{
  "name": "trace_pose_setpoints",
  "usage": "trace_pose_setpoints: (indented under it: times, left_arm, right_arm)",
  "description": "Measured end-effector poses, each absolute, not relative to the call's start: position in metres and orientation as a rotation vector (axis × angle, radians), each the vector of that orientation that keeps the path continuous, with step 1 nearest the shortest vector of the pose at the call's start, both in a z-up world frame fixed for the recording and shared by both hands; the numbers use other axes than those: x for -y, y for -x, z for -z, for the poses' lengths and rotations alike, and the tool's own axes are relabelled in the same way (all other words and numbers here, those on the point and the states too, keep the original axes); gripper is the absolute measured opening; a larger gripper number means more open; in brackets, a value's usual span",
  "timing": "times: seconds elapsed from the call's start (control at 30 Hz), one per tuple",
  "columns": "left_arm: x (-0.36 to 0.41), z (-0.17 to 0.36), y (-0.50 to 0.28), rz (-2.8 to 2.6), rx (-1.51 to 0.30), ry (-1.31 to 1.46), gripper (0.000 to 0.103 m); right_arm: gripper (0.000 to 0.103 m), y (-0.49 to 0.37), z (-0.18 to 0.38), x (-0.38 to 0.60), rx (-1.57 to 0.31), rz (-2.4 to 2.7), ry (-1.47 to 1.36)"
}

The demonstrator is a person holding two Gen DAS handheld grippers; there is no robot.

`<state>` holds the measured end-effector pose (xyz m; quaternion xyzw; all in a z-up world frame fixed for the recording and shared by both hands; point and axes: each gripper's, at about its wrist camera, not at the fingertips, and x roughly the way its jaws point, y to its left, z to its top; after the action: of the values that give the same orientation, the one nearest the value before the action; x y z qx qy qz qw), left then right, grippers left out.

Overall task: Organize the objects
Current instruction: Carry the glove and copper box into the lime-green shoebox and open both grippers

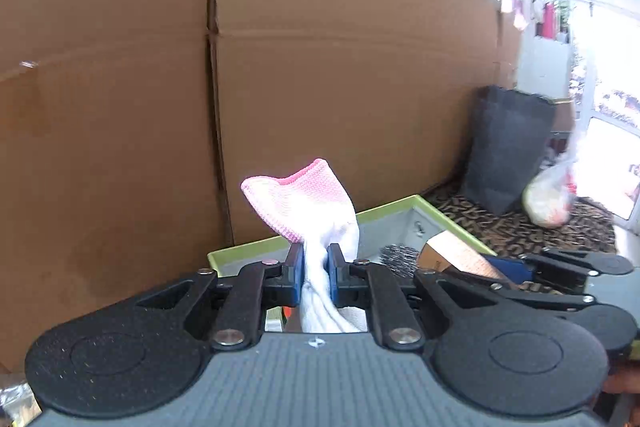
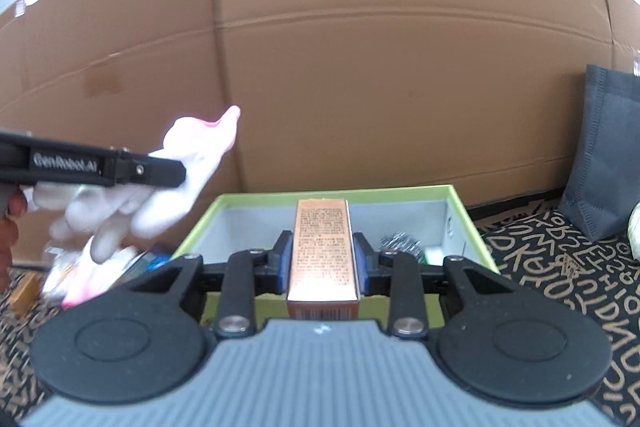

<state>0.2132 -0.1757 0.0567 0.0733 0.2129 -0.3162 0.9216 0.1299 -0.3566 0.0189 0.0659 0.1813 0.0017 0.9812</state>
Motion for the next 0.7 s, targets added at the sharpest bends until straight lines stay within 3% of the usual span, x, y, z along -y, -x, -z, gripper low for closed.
trace_pose_setpoints:
  times: [0.33, 0.4, 0.43, 0.47, 0.5, 0.57, 0.7]
  left_arm:
    - [0.207, -0.012, -0.267, 0.604, -0.535, -0.204, 0.012]
    - [0.207, -0.008, -0.269, 0.611, -0.535, -0.203, 0.030]
    - [0.206, -0.007, -0.269, 0.610, -0.551, -0.203, 0.063]
    - [0.203, -0.008, -0.268, 0.596, -0.561, -0.193, 0.082]
    - [0.195, -0.010, -0.261, 0.584, -0.533, -0.168, 0.082]
    - [0.180, -0.014, -0.245, 0.616, -0.474, -0.136, 0.082]
    - [0.146, -0.016, -0.208, 0.598, -0.448, -0.059, 0.083]
  right_arm:
    - [0.030, -0.204, 0.008, 0.381, -0.441, 0.059, -0.105]
    - [0.033, -0.214, 0.015, 0.380, -0.465, 0.054, -0.079]
    - [0.039, -0.218, 0.018, 0.380, -0.475, 0.045, -0.058]
    - [0.057, -0.220, 0.021, 0.379, -0.483, 0.047, -0.039]
    - [0.066, -0.218, 0.022, 0.379, -0.484, 0.064, -0.024]
    - [0.069, -0.205, 0.022, 0.377, -0.442, 0.074, -0.020]
    - [0.096, -0.158, 0.011, 0.372, -0.348, 0.067, -0.068]
